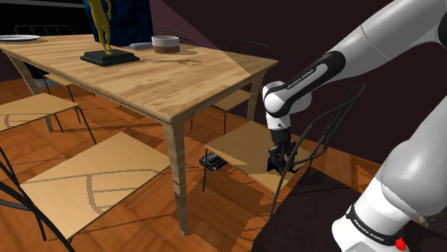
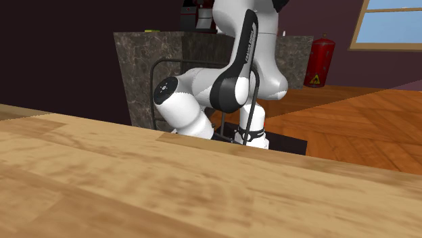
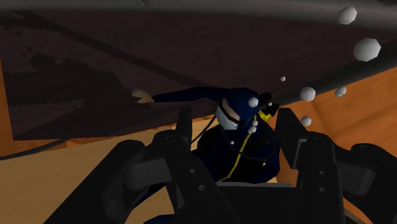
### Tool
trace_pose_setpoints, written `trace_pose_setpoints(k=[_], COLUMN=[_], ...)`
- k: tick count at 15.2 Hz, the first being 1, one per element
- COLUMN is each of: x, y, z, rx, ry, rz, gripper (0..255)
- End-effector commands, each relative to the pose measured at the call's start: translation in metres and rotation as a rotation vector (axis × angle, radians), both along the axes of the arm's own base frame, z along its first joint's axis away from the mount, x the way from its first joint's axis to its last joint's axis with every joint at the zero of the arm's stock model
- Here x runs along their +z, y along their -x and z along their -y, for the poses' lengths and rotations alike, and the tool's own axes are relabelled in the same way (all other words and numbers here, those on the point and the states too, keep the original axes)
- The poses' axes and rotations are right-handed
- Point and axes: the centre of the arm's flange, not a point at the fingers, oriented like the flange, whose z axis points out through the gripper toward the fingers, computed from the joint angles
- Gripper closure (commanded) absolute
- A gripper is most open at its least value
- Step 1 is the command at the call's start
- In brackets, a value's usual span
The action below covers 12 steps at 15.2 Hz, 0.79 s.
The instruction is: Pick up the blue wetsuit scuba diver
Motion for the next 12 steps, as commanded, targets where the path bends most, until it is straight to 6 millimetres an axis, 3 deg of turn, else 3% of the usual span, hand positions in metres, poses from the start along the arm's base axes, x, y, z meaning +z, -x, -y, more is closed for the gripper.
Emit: trace_pose_setpoints(k=[1,12], x=[0.008,0.066], y=[0.0,0.0], z=[0.0,0.0], rx=[0.0,0.0], ry=[0.0,0.0], rz=[0.0,0.0], gripper=[255,255])
